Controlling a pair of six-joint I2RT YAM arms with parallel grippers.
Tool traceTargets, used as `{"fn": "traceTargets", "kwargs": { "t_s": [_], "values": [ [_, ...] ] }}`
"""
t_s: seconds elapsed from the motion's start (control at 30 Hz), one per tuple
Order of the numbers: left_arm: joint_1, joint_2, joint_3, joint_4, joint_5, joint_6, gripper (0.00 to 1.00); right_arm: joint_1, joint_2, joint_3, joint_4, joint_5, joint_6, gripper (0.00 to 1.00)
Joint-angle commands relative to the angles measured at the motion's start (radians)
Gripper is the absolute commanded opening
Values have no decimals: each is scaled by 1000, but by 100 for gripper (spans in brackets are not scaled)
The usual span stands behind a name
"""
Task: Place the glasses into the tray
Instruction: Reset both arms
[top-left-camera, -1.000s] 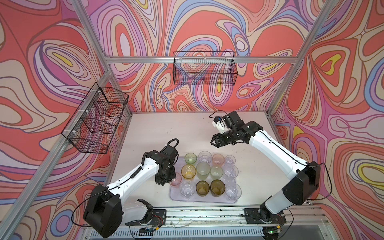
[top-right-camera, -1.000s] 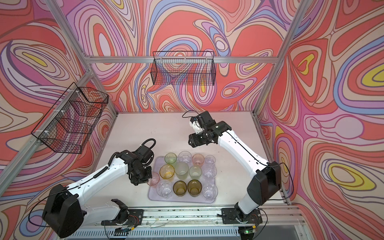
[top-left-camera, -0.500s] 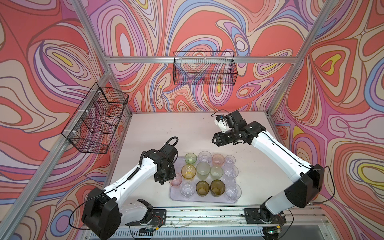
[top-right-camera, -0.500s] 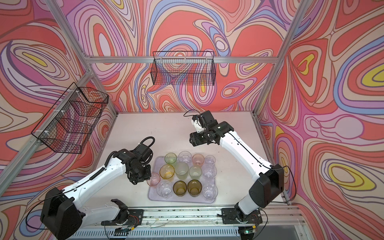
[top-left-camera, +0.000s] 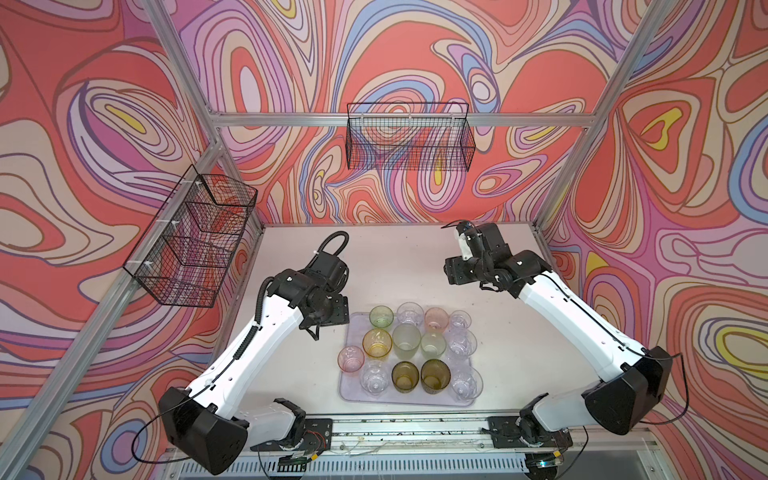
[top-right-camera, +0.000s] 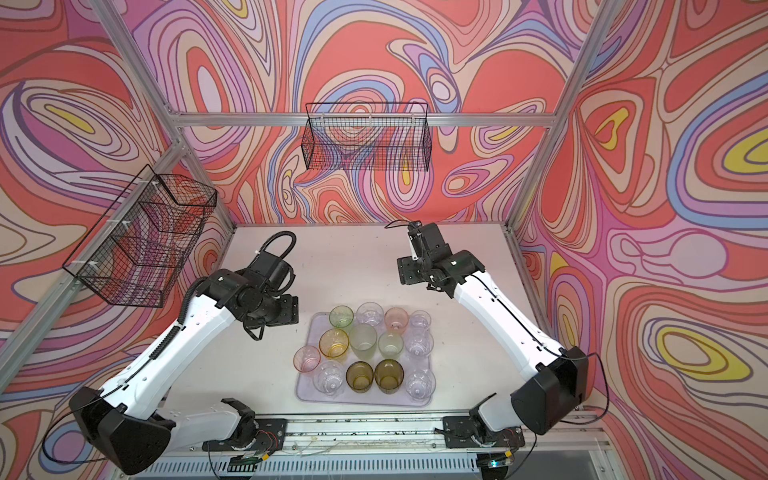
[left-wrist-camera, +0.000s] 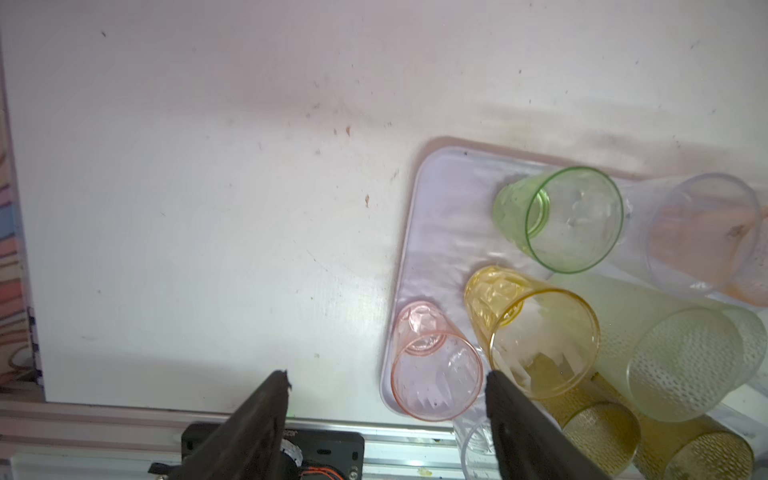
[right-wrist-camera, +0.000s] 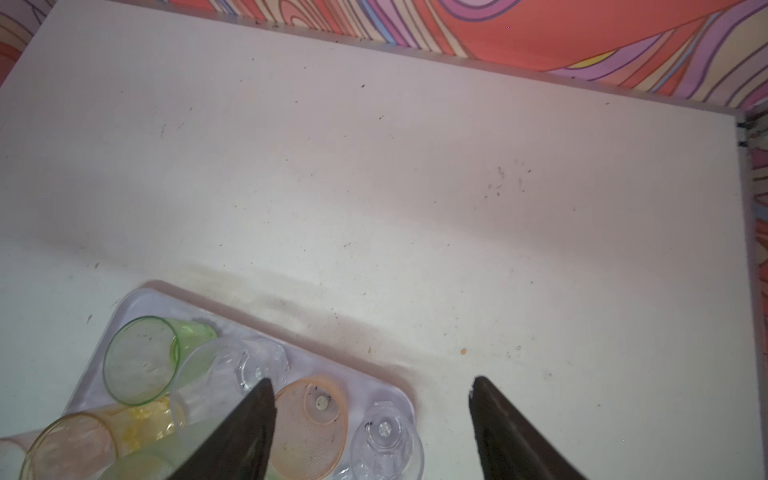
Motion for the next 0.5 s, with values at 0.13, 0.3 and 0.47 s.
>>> {"fn": "traceTargets", "kwargs": {
  "t_s": [0.13,0.3,0.47],
  "values": [
    [135,-7,-30,248,-86,269,95,-117,-30,-79,169,142,-26,81],
    [257,46,-126,550,-52,419,100,-211,-18,-132,305,135,-48,82],
    [375,98,-297,872,32,492,100,-265,-35,-262,520,196,-101,92]
  ]
}}
